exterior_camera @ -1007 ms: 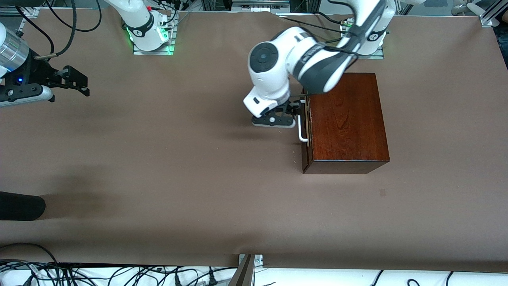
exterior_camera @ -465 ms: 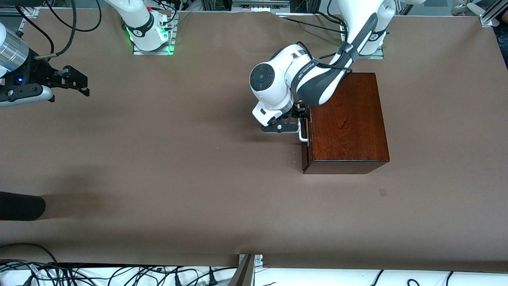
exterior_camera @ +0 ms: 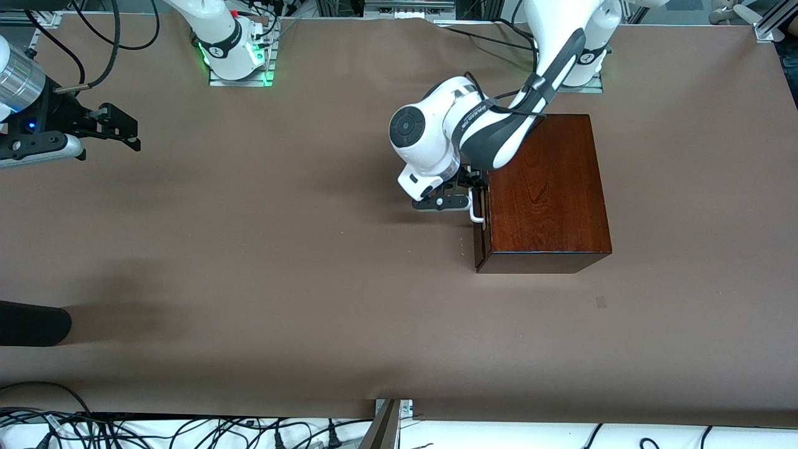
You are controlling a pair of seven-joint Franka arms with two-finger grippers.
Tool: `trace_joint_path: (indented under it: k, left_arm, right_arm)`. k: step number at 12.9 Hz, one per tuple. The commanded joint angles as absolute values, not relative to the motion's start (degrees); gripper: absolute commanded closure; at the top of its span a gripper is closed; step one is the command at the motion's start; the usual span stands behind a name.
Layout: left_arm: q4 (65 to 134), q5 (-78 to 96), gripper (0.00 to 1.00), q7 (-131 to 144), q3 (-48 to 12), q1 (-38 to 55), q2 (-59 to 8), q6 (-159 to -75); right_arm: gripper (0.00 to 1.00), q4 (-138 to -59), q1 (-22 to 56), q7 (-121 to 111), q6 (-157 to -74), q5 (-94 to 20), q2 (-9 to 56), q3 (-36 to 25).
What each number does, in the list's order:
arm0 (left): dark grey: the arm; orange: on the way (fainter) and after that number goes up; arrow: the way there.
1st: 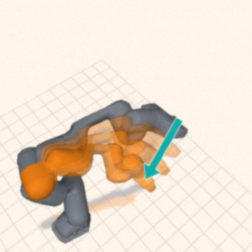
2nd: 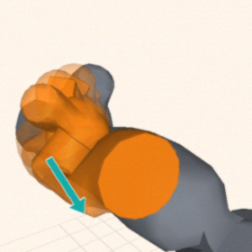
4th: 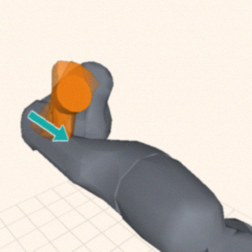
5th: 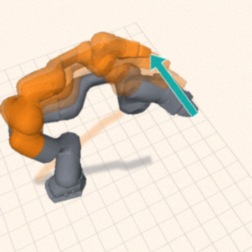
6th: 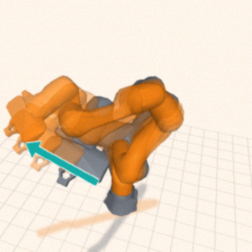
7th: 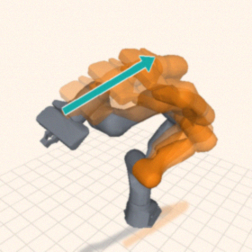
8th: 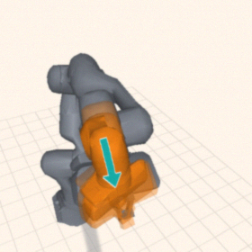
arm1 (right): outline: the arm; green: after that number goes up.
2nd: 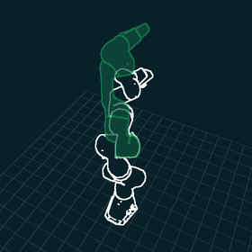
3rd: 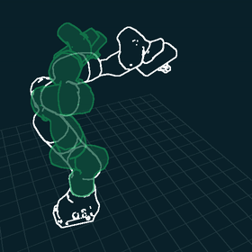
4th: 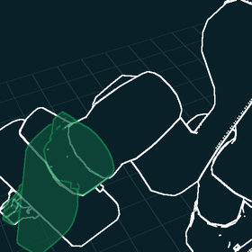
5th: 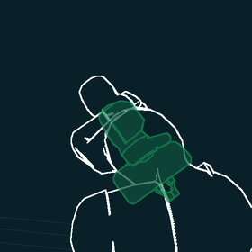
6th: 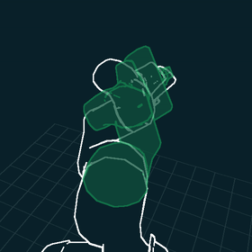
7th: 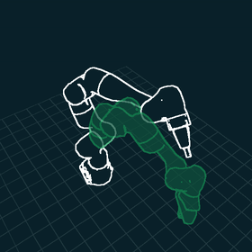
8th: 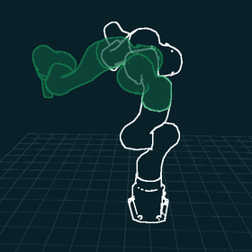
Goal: Open drawer, take yellow block, close drawer
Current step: 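Pull the drawer handle outward with the left gripper to open the drawer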
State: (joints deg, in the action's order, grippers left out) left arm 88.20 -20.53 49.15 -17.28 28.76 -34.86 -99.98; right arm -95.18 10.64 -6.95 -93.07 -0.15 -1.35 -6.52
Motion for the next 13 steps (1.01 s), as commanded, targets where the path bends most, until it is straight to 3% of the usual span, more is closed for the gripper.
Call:
trace_joint_path:
  k: [1, 13]
  left_arm:
    - [88.0, -22.4, 0.00, 50.8, -17.5, 29.7, -35.6, -100.1]
    - [86.9, -21.2, 0.00, 57.3, -17.9, 31.2, -38.1, -117.0]
  right_arm:
    - [0.00, -94.4, 10.5, -7.2, -92.2, -1.1, -1.3, -6.6]
    - [0.00, -94.4, 10.5, -7.3, -92.2, -1.1, -1.3, -6.6]
